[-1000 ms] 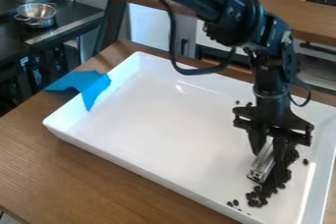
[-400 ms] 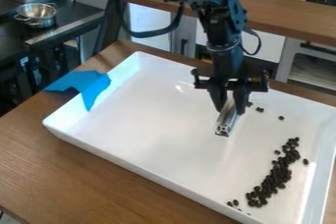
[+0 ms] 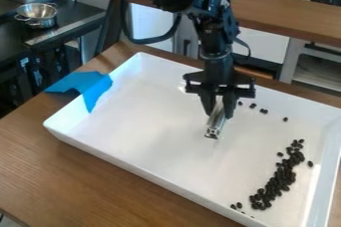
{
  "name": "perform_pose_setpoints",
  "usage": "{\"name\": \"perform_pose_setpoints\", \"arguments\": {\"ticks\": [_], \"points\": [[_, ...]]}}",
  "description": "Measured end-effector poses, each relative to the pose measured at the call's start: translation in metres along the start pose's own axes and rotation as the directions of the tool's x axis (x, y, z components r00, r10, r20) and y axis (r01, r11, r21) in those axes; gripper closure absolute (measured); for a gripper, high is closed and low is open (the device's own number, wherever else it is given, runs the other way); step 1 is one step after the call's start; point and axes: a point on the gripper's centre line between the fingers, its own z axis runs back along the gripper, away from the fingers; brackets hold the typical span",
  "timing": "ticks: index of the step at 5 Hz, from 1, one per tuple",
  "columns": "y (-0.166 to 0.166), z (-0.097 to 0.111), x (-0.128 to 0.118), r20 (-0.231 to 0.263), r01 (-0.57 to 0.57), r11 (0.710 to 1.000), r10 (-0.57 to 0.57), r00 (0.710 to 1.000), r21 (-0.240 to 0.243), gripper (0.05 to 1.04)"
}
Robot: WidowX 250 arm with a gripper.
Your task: Sweep into pile
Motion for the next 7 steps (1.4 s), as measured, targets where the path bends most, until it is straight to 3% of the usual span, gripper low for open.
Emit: {"name": "perform_pose_setpoints", "arguments": {"ticks": [1, 3, 5, 7], "points": [[0.006, -0.016, 0.001, -0.010, -0.005, 0.999, 0.006, 1.000, 0.036, 0.723], [0.006, -0.022, 0.011, 0.001, -0.020, 0.999, 0.020, 1.000, 0.048, 0.723], [-0.017, -0.027, 0.010, -0.031, -0.015, 0.999, 0.016, 0.999, 0.043, 0.724], [-0.069, -0.032, -0.012, -0.047, 0.060, 0.998, -0.060, 0.997, 0.015, 0.723]]}}
